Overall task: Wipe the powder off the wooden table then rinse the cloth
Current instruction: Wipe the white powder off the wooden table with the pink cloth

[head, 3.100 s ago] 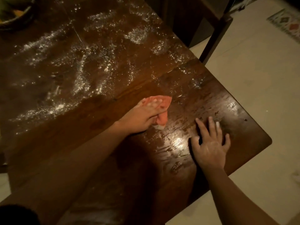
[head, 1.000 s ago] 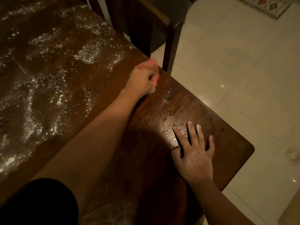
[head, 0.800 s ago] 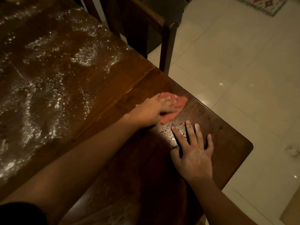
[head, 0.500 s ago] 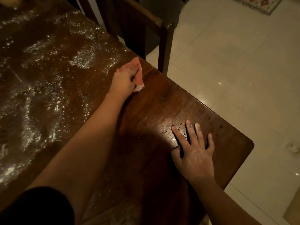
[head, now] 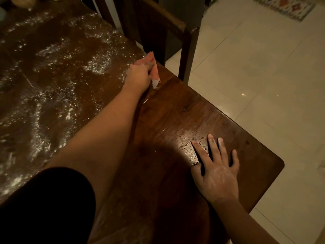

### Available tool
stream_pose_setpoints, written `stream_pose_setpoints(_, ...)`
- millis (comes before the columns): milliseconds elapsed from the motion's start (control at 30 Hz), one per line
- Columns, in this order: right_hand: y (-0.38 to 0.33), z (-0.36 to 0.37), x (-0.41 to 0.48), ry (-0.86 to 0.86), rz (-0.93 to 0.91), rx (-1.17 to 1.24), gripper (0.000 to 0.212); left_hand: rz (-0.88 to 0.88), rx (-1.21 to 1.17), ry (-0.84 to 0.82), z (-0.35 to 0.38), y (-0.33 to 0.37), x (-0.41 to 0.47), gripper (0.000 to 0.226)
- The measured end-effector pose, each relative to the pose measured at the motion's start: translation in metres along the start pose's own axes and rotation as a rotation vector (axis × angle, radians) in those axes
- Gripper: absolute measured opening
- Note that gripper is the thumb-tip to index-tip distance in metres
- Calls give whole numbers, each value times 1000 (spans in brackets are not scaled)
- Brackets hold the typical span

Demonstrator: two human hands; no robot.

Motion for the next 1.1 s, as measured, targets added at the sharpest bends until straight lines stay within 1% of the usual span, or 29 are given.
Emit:
stream_pose_setpoints(67, 0, 0, 0, 2, 0, 2, 59, 4, 39, 15, 2, 11, 6, 52)
stream_pose_setpoints(133, 0, 0, 0, -1, -1, 1, 60, 41, 4, -23, 6, 25, 1, 50)
stream_pose_setpoints(233, 0, 0, 0, -6, -3, 5, 59, 241, -63, -157, 14, 28, -14, 56)
stream_pose_setpoints(267, 1, 0, 0, -8, -3, 1, 59, 278, -74, -210, 15, 22, -13, 58)
stream_pose_setpoints(300, 1, 0, 0, -11, -2, -1, 59, 285, -68, -226, 13, 13, -9, 55)
stream_pose_setpoints(367, 2, 0, 1, -17, 2, 3, 60, 224, -50, -144, 4, -4, 9, 50)
stream_pose_setpoints(433, 1, 0, 1, -17, 2, 5, 61, 107, 14, -34, -8, -18, 28, 59)
stream_pose_setpoints(500, 1, 1, 1, -14, 1, 0, 61, -15, 113, -26, -11, -29, 43, 67)
stream_pose_setpoints(567, 1, 2, 1, -16, -1, -10, 62, -76, 149, -29, -6, -25, 48, 66)
stream_pose_setpoints(633, 1, 2, 0, -14, -4, -23, 63, -47, 91, -2, -5, -8, 38, 61)
stream_pose_setpoints(667, 1, 1, 0, -10, -4, -28, 63, 1, 40, 5, -3, 0, 31, 56)
stream_pose_setpoints(767, 0, 1, 1, -4, 3, -36, 63, 152, -43, -123, -3, 10, 2, 51)
stream_pose_setpoints(800, 0, 1, 2, -2, 4, -38, 63, 175, -44, -162, -4, 6, -3, 52)
stream_pose_setpoints(833, 1, 1, 2, 0, 4, -40, 63, 189, -28, -163, -7, 0, -4, 53)
stream_pose_setpoints(900, 1, 1, 2, 4, 0, -39, 63, 161, 42, -74, -17, -19, 4, 51)
stream_pose_setpoints(967, 0, 1, 1, 4, -1, -26, 63, 39, 78, 34, -27, -43, 17, 52)
stream_pose_setpoints(1000, 0, 2, 1, 5, 1, -20, 62, -38, 93, 60, -29, -54, 21, 54)
stream_pose_setpoints(1033, 1, 2, 1, 4, 4, -17, 62, -93, 114, 83, -29, -59, 21, 56)
stream_pose_setpoints(1100, 1, 3, 1, 0, 7, -14, 61, -117, 88, 141, -24, -49, 10, 51)
Point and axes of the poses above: each hand's wrist, its own x-axis towards the middle knuckle, its own z-axis out of the palm, y = z × x, the point moved 6 cm from there along x, towards the middle knuckle, and after that the axes turned 8 degrees about y, right-handed, at the moved point
